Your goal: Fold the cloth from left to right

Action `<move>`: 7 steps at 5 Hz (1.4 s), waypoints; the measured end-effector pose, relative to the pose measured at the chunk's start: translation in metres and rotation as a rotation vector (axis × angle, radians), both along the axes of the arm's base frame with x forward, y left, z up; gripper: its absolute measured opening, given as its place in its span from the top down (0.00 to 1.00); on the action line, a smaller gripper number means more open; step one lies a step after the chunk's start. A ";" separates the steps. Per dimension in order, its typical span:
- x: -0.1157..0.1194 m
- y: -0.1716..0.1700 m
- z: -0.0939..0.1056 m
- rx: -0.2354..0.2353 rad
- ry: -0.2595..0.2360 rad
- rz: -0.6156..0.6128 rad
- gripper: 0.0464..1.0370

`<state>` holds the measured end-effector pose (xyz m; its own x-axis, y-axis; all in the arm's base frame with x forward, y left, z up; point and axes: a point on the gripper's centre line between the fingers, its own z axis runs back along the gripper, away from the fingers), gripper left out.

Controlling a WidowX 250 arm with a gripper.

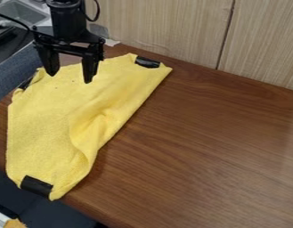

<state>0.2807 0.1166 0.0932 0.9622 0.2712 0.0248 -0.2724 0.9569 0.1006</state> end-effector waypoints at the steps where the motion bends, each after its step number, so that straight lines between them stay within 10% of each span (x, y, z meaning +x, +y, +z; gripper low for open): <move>1: -0.001 0.000 -0.008 -0.013 0.025 0.002 0.04; 4: -0.002 0.062 -0.007 -0.012 0.003 0.113 0.04; 7: 0.005 0.135 -0.050 -0.021 -0.002 0.175 0.04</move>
<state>0.2861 0.2514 0.0430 0.9002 0.4350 0.0197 -0.4351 0.8968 0.0805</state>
